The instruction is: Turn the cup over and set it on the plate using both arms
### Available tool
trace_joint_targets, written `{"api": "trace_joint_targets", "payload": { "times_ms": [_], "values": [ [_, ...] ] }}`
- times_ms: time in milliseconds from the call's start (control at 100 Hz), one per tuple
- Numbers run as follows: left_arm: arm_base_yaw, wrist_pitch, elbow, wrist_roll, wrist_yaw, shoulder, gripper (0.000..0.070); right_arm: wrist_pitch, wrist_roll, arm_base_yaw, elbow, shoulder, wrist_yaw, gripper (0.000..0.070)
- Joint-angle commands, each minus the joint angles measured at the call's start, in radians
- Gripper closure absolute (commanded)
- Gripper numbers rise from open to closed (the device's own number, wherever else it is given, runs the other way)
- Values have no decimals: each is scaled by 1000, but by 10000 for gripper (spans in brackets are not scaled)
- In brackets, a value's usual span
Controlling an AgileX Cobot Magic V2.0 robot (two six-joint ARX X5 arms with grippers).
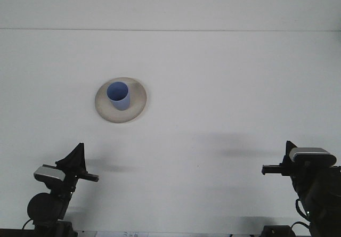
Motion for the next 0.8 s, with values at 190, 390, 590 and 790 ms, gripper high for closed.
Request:
{"api": "trace_joint_targets", "payload": {
  "times_ms": [190,390,590,790],
  "values": [
    [0,12,-19,0,4,-1,683,11,-4,1,7,0,0,700],
    [0,12,-19,1,4,-1,683,177,-4,-1,-103,-79,18,700],
    [0,12,-19,1,4,-1,683,479,-4,-2,-370,-299,20,700],
    [0,12,-19,1,4,-1,683,575,-4,-1,-587,-462,22,700]
  ]
}}
